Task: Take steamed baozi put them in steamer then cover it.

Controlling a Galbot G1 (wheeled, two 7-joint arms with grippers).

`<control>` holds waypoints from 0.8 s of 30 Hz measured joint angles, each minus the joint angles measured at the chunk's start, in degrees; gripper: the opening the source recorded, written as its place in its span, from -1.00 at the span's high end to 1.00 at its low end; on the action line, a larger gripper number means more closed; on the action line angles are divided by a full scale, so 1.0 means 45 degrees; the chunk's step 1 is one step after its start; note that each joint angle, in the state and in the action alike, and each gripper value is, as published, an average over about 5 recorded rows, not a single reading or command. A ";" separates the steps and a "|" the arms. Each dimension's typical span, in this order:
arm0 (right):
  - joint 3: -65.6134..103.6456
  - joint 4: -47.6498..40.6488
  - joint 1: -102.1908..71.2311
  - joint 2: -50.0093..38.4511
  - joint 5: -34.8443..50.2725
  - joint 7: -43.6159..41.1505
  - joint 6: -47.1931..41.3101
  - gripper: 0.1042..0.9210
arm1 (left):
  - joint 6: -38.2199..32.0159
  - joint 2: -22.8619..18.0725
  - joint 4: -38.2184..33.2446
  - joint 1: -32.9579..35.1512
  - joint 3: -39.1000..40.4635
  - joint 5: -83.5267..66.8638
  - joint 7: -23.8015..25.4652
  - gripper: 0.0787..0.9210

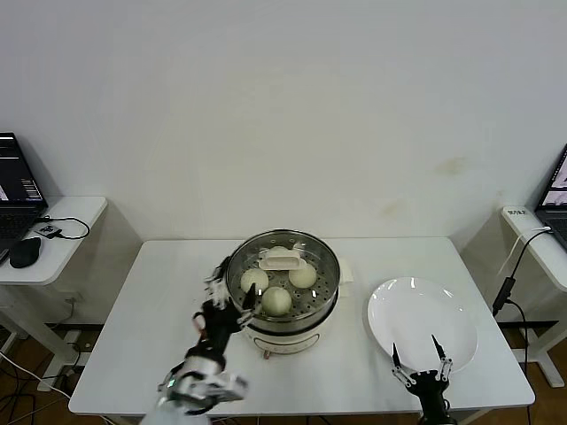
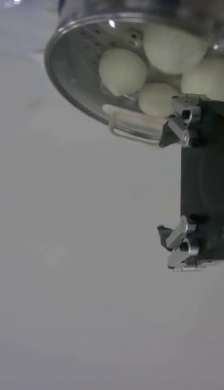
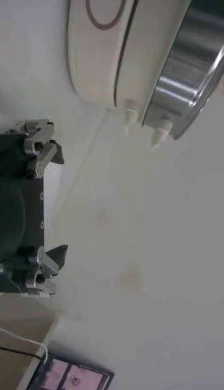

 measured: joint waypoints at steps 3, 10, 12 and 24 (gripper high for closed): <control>-0.0107 0.0223 -0.0222 -0.0265 0.0319 -0.0095 -0.0128 -0.76 | -0.1033 0.0332 0.0040 0.0898 -0.1122 -0.2572 -0.0804 -0.77; -0.0583 0.0950 -0.0971 -0.1240 0.1627 -0.0422 -0.0658 -0.76 | -0.2902 0.0641 0.0458 0.2844 -0.2785 -0.8150 -0.2141 -0.77; -0.0744 0.1191 -0.1213 -0.1536 0.2072 -0.0526 -0.0886 -0.76 | -0.3373 0.0640 0.0651 0.3266 -0.3096 -0.9381 -0.2389 -0.77; -0.1659 0.2588 -0.2393 -0.2528 0.4165 -0.0953 -0.2461 -0.76 | -0.5159 0.0286 0.1837 0.4582 -0.4080 -1.3124 -0.2977 -0.77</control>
